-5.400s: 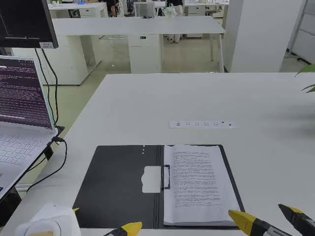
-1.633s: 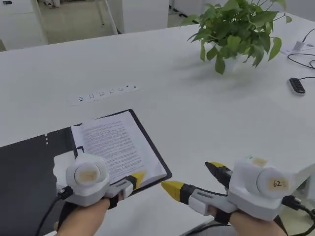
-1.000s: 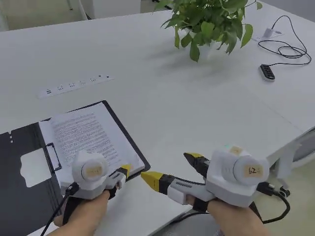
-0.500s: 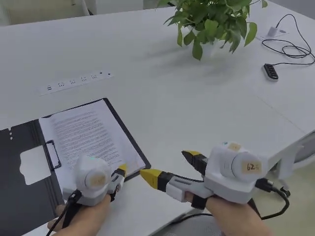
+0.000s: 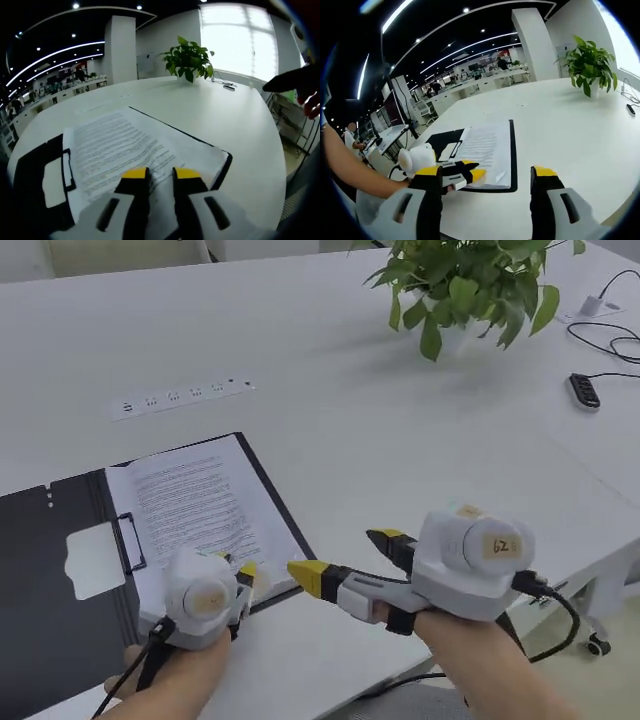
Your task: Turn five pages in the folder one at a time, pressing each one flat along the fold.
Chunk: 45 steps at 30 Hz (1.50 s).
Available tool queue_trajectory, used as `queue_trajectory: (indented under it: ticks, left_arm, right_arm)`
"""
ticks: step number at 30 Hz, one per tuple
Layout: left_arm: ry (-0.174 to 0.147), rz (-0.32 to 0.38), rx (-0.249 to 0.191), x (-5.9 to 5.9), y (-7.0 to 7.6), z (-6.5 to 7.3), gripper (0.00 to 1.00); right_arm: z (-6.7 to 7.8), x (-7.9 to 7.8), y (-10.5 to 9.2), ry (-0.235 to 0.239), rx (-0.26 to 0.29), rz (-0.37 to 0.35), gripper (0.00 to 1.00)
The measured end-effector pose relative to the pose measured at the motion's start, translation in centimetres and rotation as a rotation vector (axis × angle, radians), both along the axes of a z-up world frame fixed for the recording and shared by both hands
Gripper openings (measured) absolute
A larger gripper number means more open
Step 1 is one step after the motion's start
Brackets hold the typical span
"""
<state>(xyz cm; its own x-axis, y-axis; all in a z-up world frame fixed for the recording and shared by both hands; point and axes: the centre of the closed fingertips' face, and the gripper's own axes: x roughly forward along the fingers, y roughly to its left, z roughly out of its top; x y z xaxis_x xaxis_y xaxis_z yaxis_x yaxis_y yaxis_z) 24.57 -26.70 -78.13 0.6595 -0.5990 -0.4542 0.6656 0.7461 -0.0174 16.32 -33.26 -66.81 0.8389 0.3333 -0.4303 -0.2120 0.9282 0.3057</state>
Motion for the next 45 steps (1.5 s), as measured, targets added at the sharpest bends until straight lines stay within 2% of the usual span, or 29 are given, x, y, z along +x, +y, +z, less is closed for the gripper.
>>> queue_trajectory:
  ticks: [3,5,7,10,12,17,21,23,28,34,40,42,44,45]
  left_arm:
    - [0.013,0.031,-0.012,0.7,0.6,0.0,0.05]
    - [0.007,0.015,0.004,0.6,0.6,0.0,0.05]
    - [0.016,0.018,-0.005,0.5,0.5,0.0,0.05]
    - [0.025,0.033,-0.013,0.6,0.6,0.0,0.04]
    - [0.028,0.037,-0.016,0.6,0.6,0.0,0.04]
    - [0.032,0.036,-0.021,0.6,0.6,0.0,0.05]
    - [0.032,0.04,-0.023,0.6,0.6,0.0,0.05]
    - [0.031,0.04,-0.024,0.6,0.6,0.0,0.05]
    - [0.028,0.04,-0.027,0.7,0.6,0.0,0.05]
    - [0.03,0.043,-0.032,0.8,0.5,0.0,0.05]
    - [0.045,0.056,-0.041,0.8,0.6,0.0,0.05]
    - [0.068,0.071,-0.067,0.8,0.6,0.1,0.06]
    - [0.128,0.098,-0.137,0.7,0.5,0.2,0.07]
    - [0.148,0.11,-0.153,0.7,0.7,0.2,0.07]
  right_arm:
    - [-1.1,1.0,0.7,0.029,0.007,0.013,0.66]
    - [-2.1,1.5,1.4,0.058,0.018,0.027,0.63]
    - [-3.0,1.9,1.9,0.079,0.021,0.035,0.59]
    - [-5.3,2.6,2.5,0.143,0.025,0.039,0.52]
    - [-6.3,3.0,2.7,0.169,0.043,0.026,0.46]
    - [-8.1,3.9,2.4,0.224,0.089,-0.03,0.38]
    - [-8.9,4.7,2.1,0.24,0.102,-0.055,0.35]
    - [-9.4,4.8,2.0,0.266,0.106,-0.069,0.33]
    - [-10.0,5.1,1.9,0.277,0.119,-0.088,0.23]
    - [-10.6,4.9,0.6,0.311,0.117,-0.161,0.02]
    - [-10.1,4.9,0.7,0.283,0.166,-0.192,0.0]
    - [-9.8,4.8,0.7,0.275,0.197,-0.207,0.0]
    - [-9.7,4.7,0.4,0.272,0.209,-0.22,0.0]
    - [-9.5,4.7,0.4,0.271,0.221,-0.222,0.0]
